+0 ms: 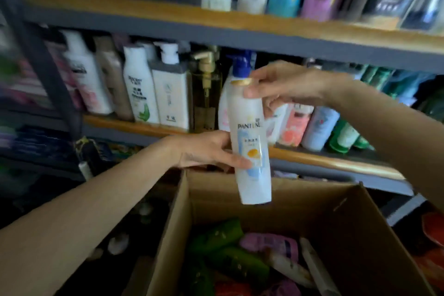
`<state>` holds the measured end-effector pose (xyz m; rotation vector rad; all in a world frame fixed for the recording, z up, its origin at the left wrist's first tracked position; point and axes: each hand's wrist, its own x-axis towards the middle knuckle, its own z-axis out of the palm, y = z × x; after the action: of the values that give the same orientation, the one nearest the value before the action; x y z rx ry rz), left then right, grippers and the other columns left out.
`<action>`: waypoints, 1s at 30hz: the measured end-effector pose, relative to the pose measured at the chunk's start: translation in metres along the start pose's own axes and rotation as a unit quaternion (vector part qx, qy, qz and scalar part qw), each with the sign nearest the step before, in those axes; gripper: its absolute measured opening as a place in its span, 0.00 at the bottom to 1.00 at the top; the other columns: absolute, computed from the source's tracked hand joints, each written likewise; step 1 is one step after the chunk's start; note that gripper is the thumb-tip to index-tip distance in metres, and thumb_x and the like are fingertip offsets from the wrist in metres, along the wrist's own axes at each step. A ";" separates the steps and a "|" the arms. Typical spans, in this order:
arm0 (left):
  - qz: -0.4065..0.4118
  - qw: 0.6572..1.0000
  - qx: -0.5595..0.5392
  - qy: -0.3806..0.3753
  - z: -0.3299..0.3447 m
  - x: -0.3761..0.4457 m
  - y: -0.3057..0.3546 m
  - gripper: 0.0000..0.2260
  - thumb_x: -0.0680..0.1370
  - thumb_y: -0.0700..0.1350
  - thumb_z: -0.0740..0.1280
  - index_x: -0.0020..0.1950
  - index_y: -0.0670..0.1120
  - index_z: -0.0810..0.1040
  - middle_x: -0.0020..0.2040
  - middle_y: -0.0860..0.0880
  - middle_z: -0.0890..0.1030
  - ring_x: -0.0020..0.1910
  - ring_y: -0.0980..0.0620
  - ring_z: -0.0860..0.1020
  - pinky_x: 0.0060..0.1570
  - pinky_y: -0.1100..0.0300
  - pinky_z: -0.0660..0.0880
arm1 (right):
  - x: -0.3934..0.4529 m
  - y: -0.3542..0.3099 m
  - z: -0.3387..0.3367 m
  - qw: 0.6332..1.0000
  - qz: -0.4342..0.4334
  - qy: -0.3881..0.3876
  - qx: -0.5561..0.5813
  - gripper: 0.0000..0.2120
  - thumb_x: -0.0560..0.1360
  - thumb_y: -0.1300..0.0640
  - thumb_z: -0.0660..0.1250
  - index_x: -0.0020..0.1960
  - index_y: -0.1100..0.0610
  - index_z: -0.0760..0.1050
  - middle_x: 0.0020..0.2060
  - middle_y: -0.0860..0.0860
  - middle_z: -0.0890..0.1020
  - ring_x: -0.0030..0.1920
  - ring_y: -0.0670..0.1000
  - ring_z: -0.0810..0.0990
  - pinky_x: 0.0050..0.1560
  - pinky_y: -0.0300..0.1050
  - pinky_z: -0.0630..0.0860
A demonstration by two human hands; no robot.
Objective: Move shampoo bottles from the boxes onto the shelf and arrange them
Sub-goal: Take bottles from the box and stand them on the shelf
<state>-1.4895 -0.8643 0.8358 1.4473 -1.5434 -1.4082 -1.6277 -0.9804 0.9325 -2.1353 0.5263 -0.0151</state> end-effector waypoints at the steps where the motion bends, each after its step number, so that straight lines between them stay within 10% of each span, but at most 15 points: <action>1: 0.021 0.999 -0.005 0.024 -0.015 -0.012 0.016 0.16 0.70 0.42 0.69 0.57 0.52 0.76 0.55 0.56 0.81 0.58 0.54 0.78 0.61 0.54 0.73 | 0.002 -0.013 -0.001 0.999 -0.025 -0.014 0.032 0.13 0.64 0.48 0.71 0.44 0.55 0.79 0.35 0.56 0.77 0.27 0.46 0.75 0.29 0.35 0.73; 7: 0.132 0.965 0.077 0.214 -0.095 -0.078 0.101 0.16 0.69 0.47 0.72 0.56 0.54 0.77 0.52 0.54 0.83 0.53 0.54 0.80 0.53 0.57 0.75 | 0.031 -0.100 0.003 0.975 -0.184 0.123 0.001 0.08 0.71 0.57 0.71 0.50 0.52 0.77 0.33 0.42 0.81 0.32 0.41 0.76 0.39 0.45 0.73; 10: 0.196 0.911 0.081 0.353 -0.130 -0.085 0.131 0.16 0.72 0.43 0.71 0.58 0.51 0.76 0.50 0.56 0.82 0.51 0.57 0.80 0.54 0.60 0.76 | 0.060 -0.140 -0.008 0.929 -0.268 0.254 -0.032 0.13 0.71 0.60 0.72 0.54 0.55 0.76 0.46 0.50 0.81 0.38 0.39 0.79 0.35 0.33 0.74; 15: 0.197 0.799 0.288 0.489 -0.185 -0.063 0.155 0.24 0.71 0.46 0.72 0.66 0.47 0.72 0.60 0.48 0.78 0.58 0.51 0.75 0.58 0.54 0.73 | 0.116 -0.158 -0.026 0.874 -0.299 0.366 -0.114 0.22 0.70 0.59 0.73 0.61 0.59 0.72 0.50 0.55 0.74 0.49 0.52 0.75 0.51 0.47 0.75; 24: 0.142 0.864 0.166 0.454 -0.241 -0.008 0.133 0.25 0.72 0.45 0.72 0.65 0.45 0.65 0.55 0.44 0.80 0.55 0.47 0.78 0.59 0.46 0.74 | 0.183 -0.151 -0.047 0.902 -0.151 0.401 -0.041 0.18 0.72 0.60 0.71 0.54 0.60 0.64 0.49 0.60 0.79 0.45 0.58 0.81 0.46 0.55 0.80; 30: 0.080 0.907 0.120 0.396 -0.243 0.008 0.143 0.33 0.72 0.40 0.72 0.72 0.48 0.57 0.52 0.49 0.74 0.56 0.50 0.74 0.48 0.60 0.77 | 0.201 -0.134 -0.052 0.912 -0.058 0.404 -0.029 0.17 0.72 0.63 0.67 0.59 0.65 0.67 0.51 0.61 0.80 0.49 0.61 0.82 0.50 0.53 0.79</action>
<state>-1.3137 -0.9651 1.0322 1.6920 -1.2622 -0.4193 -1.4069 -1.0301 1.0322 -2.1542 0.8694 -0.9958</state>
